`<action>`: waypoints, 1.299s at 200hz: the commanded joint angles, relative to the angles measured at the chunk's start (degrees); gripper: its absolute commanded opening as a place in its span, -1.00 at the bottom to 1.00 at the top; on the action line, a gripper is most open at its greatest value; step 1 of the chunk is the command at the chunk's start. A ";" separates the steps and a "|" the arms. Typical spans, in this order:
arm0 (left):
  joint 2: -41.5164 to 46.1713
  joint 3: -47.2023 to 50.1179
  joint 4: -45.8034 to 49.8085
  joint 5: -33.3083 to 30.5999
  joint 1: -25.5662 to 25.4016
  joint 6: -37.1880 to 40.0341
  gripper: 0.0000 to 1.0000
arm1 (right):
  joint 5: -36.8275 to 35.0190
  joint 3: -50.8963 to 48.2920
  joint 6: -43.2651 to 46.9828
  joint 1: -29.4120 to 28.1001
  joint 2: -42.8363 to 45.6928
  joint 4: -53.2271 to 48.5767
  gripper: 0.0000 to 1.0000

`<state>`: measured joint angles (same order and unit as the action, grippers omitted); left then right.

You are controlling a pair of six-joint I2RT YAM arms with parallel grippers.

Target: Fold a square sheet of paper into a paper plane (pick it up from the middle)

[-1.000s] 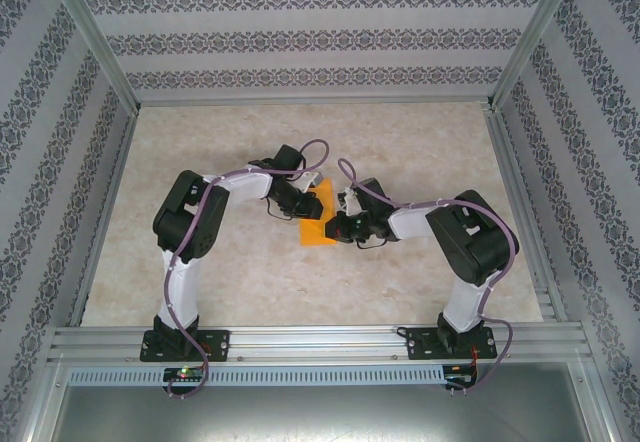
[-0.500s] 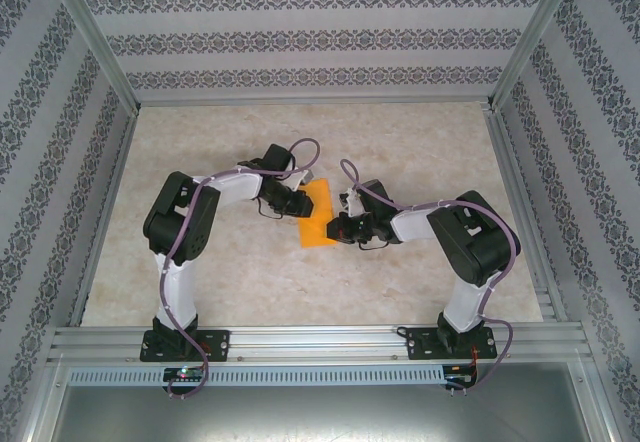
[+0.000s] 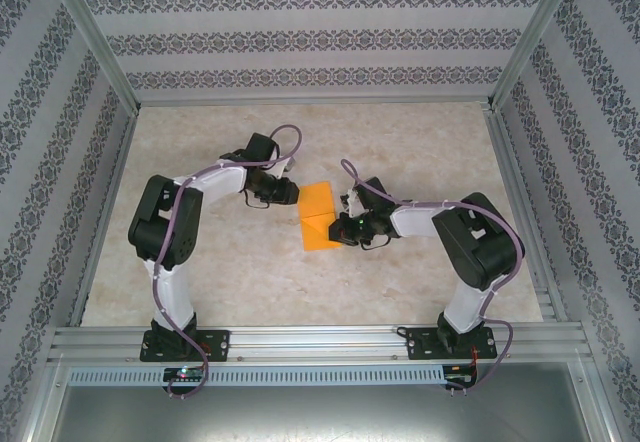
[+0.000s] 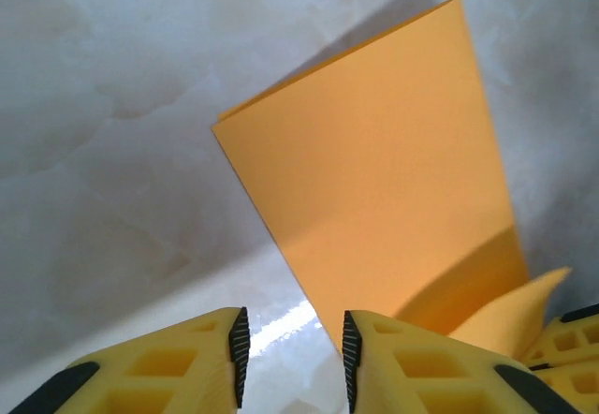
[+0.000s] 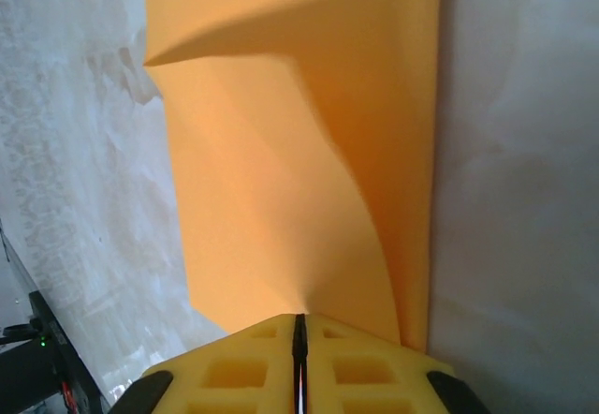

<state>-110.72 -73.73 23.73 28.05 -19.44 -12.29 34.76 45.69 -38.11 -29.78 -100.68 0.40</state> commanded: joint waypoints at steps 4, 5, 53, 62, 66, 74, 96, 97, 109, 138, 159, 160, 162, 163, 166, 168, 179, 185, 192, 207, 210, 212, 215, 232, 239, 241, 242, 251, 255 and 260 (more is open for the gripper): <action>4.36 0.30 2.16 1.16 -0.59 -5.36 -0.23 | -2.81 2.68 3.49 -0.07 3.57 -5.59 -0.64; 4.54 0.41 2.00 1.14 -0.64 -5.50 -0.23 | -2.83 2.75 3.61 -0.04 3.61 -5.64 -0.63; 10.63 6.91 -2.86 2.19 -2.18 -11.10 -0.06 | -5.16 8.49 11.24 2.96 2.87 -9.39 -0.30; 11.77 8.44 -4.05 2.25 -2.26 -12.40 -0.04 | -5.27 10.16 13.25 3.23 1.82 -10.89 -0.26; 12.25 9.05 -4.47 2.21 -2.23 -12.76 -0.03 | -5.08 10.82 13.86 3.28 1.38 -11.30 -0.26; 13.20 10.20 -5.24 2.02 -2.18 -13.59 -0.01 | -3.43 11.86 14.81 3.40 0.47 -11.61 -0.26; 14.88 13.28 -7.92 2.36 -2.23 -15.89 0.09 | -2.39 13.77 16.62 3.44 -1.80 -13.02 -0.23; 14.94 13.32 -7.96 2.36 -2.20 -15.90 0.09 | -2.36 13.79 16.68 3.47 -1.84 -13.00 -0.22; 15.58 14.32 -8.83 2.57 -2.18 -16.30 0.11 | -1.15 13.91 17.19 3.43 -2.29 -12.65 -0.21; 16.51 16.38 -10.96 3.06 -2.19 -17.80 0.21 | 1.26 14.10 18.45 2.55 -3.75 -12.22 -0.20; 17.06 17.45 -12.37 3.45 -2.18 -19.02 0.32 | 2.58 14.03 18.77 2.11 -4.67 -11.43 -0.24; 17.04 17.55 -12.51 3.47 -2.18 -19.05 0.33 | 2.58 14.01 18.77 2.10 -4.68 -11.41 -0.24; 17.16 17.68 -12.68 3.60 -2.20 -19.25 0.33 | 2.59 14.01 18.75 2.10 -4.76 -11.33 -0.25; 17.22 17.80 -12.89 3.59 -2.19 -19.39 0.33 | 2.59 14.04 18.76 2.05 -4.82 -11.36 -0.25; 17.35 18.04 -13.41 3.82 -2.20 -19.61 0.34 | 2.68 14.12 18.77 2.01 -4.99 -11.30 -0.26; 17.41 18.19 -13.57 4.00 -2.19 -19.74 0.34 | 2.79 14.09 18.73 2.01 -5.12 -11.28 -0.26; 17.85 19.12 -15.05 4.63 -2.19 -20.66 0.36 | 3.01 14.39 18.95 1.83 -5.99 -11.29 -0.31; 18.14 19.72 -15.97 4.78 -2.11 -21.19 0.37 | 3.24 14.42 18.87 1.83 -6.47 -11.03 -0.37; 18.72 20.58 -17.31 4.70 -2.13 -21.97 0.45 | 3.96 14.43 18.71 1.84 -6.97 -10.49 -0.47; 19.94 22.65 -20.48 4.61 -2.09 -24.24 0.47 | 5.28 14.51 17.50 1.79 -7.29 -9.18 -0.72; 20.18 23.02 -21.05 4.51 -2.12 -24.67 0.47 | 5.41 14.45 17.32 1.83 -7.19 -8.91 -0.76; 20.34 23.22 -21.30 4.41 -2.12 -24.94 0.47 | 5.56 14.47 17.11 1.83 -7.08 -8.79 -0.78; 20.60 23.67 -21.79 4.37 -2.10 -25.37 0.47 | 5.80 14.51 16.94 1.85 -6.92 -8.63 -0.82; 22.17 26.15 -25.48 4.24 -2.11 -28.26 0.48 | 6.89 14.43 15.59 1.91 -5.14 -7.80 -0.93; 22.88 27.36 -28.03 4.29 -2.17 -29.91 0.49 | 7.88 14.44 14.81 2.07 -4.48 -7.54 -0.96; 23.04 27.82 -28.78 4.29 -2.11 -30.47 0.51 | 8.13 14.41 14.55 2.15 -4.20 -7.35 -0.96; 23.15 28.01 -29.24 4.25 -2.10 -30.80 0.52 | 8.44 14.42 14.38 2.17 -4.10 -7.17 -0.96; 24.09 29.72 -33.30 4.41 -2.14 -33.29 0.55 | 10.14 13.84 12.69 2.51 -3.00 -5.40 -0.98; 24.33 30.30 -34.83 4.53 -2.12 -34.20 0.55 | 10.69 13.47 11.91 2.68 -2.49 -4.52 -0.98; 24.61 30.63 -36.08 4.64 -2.10 -34.82 0.55 | 11.56 13.07 10.96 2.94 -1.99 -3.45 -1.00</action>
<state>-88.75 -45.91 -0.34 31.51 -21.32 -39.97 40.73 59.11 -23.05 -27.57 -106.85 -8.40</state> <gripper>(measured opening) 0.772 0.046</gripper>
